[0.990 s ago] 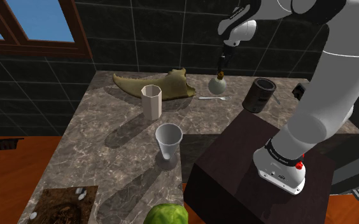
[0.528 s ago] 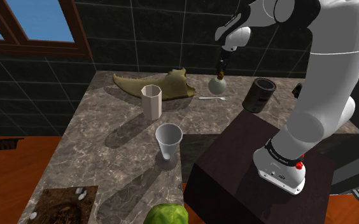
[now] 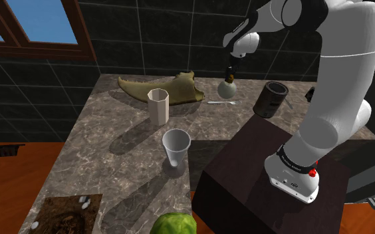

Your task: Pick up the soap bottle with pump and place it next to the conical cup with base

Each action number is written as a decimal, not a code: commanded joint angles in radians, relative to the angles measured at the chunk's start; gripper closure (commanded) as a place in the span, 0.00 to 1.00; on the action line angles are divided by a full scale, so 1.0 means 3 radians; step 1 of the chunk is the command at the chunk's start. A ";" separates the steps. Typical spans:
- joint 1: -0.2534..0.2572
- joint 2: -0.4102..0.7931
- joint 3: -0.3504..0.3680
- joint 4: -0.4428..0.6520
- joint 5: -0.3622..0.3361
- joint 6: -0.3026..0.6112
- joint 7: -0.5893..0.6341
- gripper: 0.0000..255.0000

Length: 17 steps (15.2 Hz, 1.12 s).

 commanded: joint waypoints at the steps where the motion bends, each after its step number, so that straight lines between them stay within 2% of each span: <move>1: 0.0000 0.0002 0.0001 0.0001 0.0001 0.0001 0.0000 0.00; 3: 0.0000 0.0001 0.0000 0.0001 0.0001 0.0001 0.0000 0.00; 4: 0.0000 0.0001 0.0000 0.0001 0.0001 0.0001 0.0000 1.00; 13: 0.0000 0.0002 0.0001 0.0001 0.0001 0.0001 0.0000 1.00; 17: 0.0029 -0.0127 -0.0040 0.0006 -0.0061 -0.0127 0.0041 1.00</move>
